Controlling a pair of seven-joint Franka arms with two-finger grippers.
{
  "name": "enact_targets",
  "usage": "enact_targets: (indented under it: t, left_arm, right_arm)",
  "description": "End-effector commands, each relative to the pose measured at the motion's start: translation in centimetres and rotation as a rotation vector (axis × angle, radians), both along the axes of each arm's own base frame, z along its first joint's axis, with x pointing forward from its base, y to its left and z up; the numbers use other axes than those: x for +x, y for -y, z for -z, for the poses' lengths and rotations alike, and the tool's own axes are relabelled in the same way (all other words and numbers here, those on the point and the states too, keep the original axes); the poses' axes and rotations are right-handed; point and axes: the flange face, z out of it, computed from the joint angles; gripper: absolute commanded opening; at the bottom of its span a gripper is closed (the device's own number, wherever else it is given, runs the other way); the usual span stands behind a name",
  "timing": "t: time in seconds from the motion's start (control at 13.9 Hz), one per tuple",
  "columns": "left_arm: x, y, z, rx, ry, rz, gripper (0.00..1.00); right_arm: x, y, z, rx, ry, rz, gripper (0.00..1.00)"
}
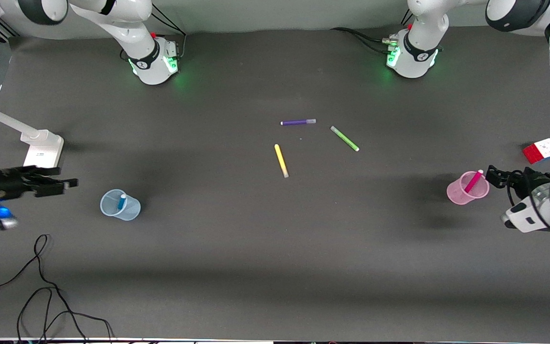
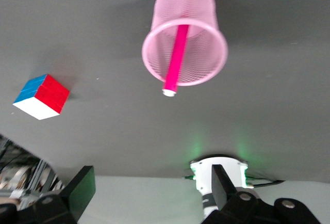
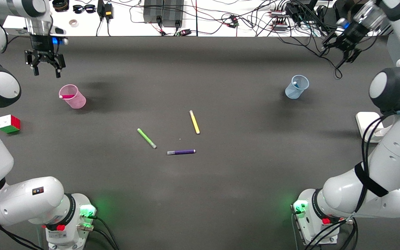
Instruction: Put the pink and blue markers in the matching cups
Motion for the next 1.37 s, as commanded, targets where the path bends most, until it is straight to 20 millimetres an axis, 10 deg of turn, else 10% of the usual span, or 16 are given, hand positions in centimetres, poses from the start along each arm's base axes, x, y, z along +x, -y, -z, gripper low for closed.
enact_targets:
  t: [0.0, 0.43, 0.79, 1.01, 1.29]
  left_arm:
    - [-1.3, -0.9, -8.1, -0.061, 0.147, -0.053, 1.00]
    - [-4.3, 1.5, -17.1, -0.102, 0.395, -0.068, 1.00]
    - [-7.6, 5.6, -19.8, -0.067, 0.562, -0.117, 1.00]
    - [-8.8, 9.0, -21.1, -0.038, 0.611, -0.112, 1.00]
    - [-9.4, 10.4, -21.7, -0.035, 0.611, -0.090, 1.00]
  right_arm:
    - [-0.4, -1.4, -3.8, -0.079, 0.094, -0.058, 1.00]
    - [-4.2, -7.6, -11.4, -0.312, 0.313, -0.206, 1.00]
    - [-9.5, -11.6, -14.7, -0.325, 0.415, -0.270, 1.00]
    - [-10.0, -15.5, -15.6, -0.354, 0.430, -0.344, 1.00]
    - [-9.6, -15.5, -16.3, -0.371, 0.436, -0.357, 1.00]
